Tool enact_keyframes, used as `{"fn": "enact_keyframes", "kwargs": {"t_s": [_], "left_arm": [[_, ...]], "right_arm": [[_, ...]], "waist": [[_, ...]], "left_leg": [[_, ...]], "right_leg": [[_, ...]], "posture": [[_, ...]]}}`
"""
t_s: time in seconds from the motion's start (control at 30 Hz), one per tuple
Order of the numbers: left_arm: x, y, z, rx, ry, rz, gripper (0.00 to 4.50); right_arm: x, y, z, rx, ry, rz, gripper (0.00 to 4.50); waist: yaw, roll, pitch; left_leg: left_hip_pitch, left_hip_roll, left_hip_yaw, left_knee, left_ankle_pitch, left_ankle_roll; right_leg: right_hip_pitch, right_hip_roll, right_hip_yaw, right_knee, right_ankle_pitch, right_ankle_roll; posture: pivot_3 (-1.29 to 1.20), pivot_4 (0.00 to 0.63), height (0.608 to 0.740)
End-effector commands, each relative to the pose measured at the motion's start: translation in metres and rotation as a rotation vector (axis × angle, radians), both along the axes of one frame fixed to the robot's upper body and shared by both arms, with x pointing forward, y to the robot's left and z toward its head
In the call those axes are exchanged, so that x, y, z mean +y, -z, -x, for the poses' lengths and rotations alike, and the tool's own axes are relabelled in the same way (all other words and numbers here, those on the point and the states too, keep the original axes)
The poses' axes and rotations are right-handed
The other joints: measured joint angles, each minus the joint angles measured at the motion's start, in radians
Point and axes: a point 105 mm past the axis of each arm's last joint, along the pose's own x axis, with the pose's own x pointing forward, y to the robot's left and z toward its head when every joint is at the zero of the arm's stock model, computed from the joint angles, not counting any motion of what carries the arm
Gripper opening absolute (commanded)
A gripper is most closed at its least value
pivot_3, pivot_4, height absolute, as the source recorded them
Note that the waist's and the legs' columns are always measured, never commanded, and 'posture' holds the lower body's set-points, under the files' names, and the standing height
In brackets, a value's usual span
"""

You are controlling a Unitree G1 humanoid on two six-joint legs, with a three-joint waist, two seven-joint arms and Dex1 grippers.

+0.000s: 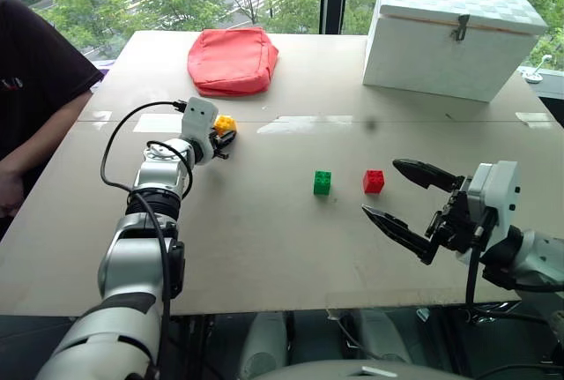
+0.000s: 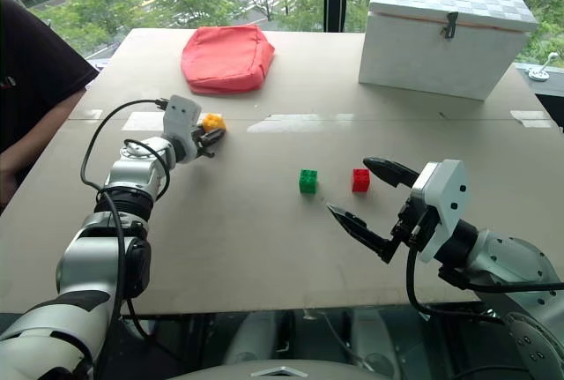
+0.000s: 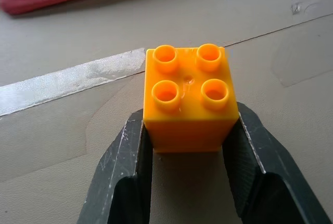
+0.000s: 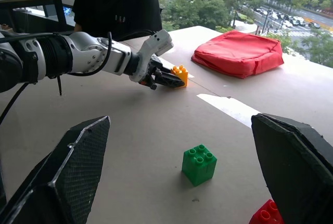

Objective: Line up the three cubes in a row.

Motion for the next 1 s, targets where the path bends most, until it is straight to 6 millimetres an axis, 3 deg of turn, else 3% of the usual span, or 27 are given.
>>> {"fn": "enact_keyframes", "kwargs": {"t_s": [0.03,0.13,0.23,0.53,1.0], "left_arm": [[-0.031,-0.035,0.016,-0.083,0.356,0.029,1.25],[-0.051,-0.038,0.051,0.009,0.689,0.063,1.25],[-0.057,-0.023,0.073,0.079,0.888,-0.078,1.25],[-0.076,-0.002,0.077,0.085,1.061,-0.259,1.25],[-0.081,0.007,0.077,0.094,1.151,-0.284,1.25]], "right_arm": [[-0.001,-0.007,0.007,-0.043,-0.013,0.017,4.50],[-0.006,0.000,0.009,-0.014,-0.024,0.045,4.50],[-0.009,0.001,0.008,-0.012,-0.024,0.049,4.50],[-0.010,0.003,0.011,-0.006,-0.028,0.049,4.50],[-0.019,0.011,0.017,0.032,-0.002,0.106,4.50]], "waist": [[0.000,0.000,0.000],[0.001,0.000,0.000],[0.000,0.000,0.000],[0.002,0.000,0.000],[0.001,0.000,0.000]], "left_leg": [[0.000,0.000,0.000,0.000,0.000,0.000],[-0.001,0.001,0.000,0.000,0.000,0.000],[0.000,0.001,0.000,0.000,-0.001,0.001],[0.000,0.000,-0.002,0.002,-0.001,0.002],[0.000,0.000,-0.002,0.003,-0.002,0.003]], "right_leg": [[0.000,0.000,0.000,0.000,-0.001,-0.002],[0.000,-0.001,0.000,0.000,-0.002,-0.004],[0.000,-0.002,0.001,-0.001,-0.002,-0.004],[0.000,-0.001,0.001,0.000,-0.003,-0.003],[0.000,-0.001,0.001,0.000,-0.004,-0.001]], "posture": [[0.00,0.150,0.740],[0.00,0.150,0.740],[0.00,0.150,0.740],[0.00,0.150,0.740],[0.00,0.150,0.740]]}}
